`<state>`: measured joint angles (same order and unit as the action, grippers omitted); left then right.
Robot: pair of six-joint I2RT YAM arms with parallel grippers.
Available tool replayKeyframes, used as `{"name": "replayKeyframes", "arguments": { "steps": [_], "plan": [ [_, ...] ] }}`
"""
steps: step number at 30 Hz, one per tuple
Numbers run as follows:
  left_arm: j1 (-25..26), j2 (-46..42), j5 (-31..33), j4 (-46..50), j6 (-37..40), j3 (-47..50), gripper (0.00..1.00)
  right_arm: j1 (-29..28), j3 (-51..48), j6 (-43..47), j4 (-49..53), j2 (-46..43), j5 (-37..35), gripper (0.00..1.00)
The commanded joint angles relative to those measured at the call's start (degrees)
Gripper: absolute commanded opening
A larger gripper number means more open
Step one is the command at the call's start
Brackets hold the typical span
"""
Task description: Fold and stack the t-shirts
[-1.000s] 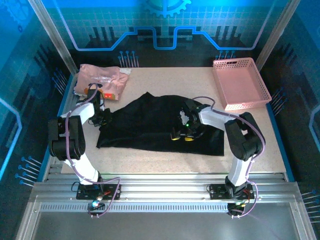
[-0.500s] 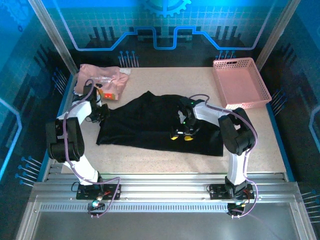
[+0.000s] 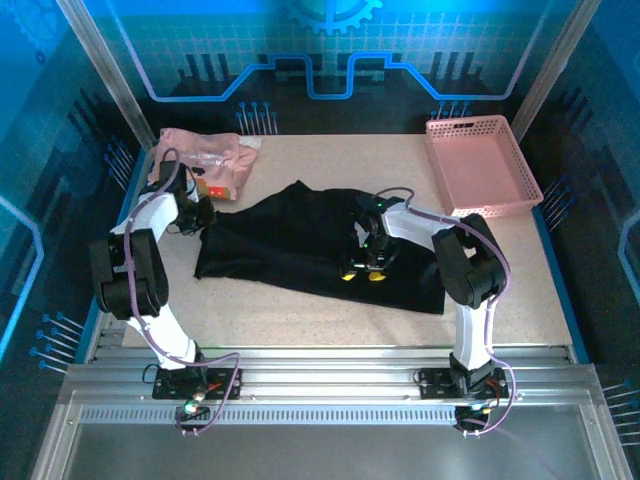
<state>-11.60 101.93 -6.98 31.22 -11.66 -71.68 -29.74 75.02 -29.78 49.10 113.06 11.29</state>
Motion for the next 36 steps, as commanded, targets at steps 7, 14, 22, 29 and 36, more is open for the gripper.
{"name": "replayKeyframes", "arguments": {
  "steps": [7,14,22,29,36],
  "plan": [
    [-2.0,3.9,-1.6,1.9,-1.4,-7.5,0.22,-0.6,-3.8,0.4,3.8,6.9,-6.8,0.71],
    [-2.3,-7.2,-4.8,9.1,-7.9,-0.4,0.47,-0.9,-3.8,0.9,3.9,4.4,-5.7,0.72],
    [-2.2,-12.0,-7.0,6.5,-12.6,15.5,0.57,-1.2,-6.1,0.4,8.4,3.9,-12.2,0.71],
    [-0.2,-11.6,-8.9,4.1,-16.6,22.9,0.52,-3.4,-8.4,-1.1,11.6,1.3,-13.4,0.69],
    [1.8,-15.5,-7.5,8.1,-18.3,30.7,0.36,-4.6,-11.1,-1.7,18.5,-3.0,-21.2,0.71]
  ]
}}
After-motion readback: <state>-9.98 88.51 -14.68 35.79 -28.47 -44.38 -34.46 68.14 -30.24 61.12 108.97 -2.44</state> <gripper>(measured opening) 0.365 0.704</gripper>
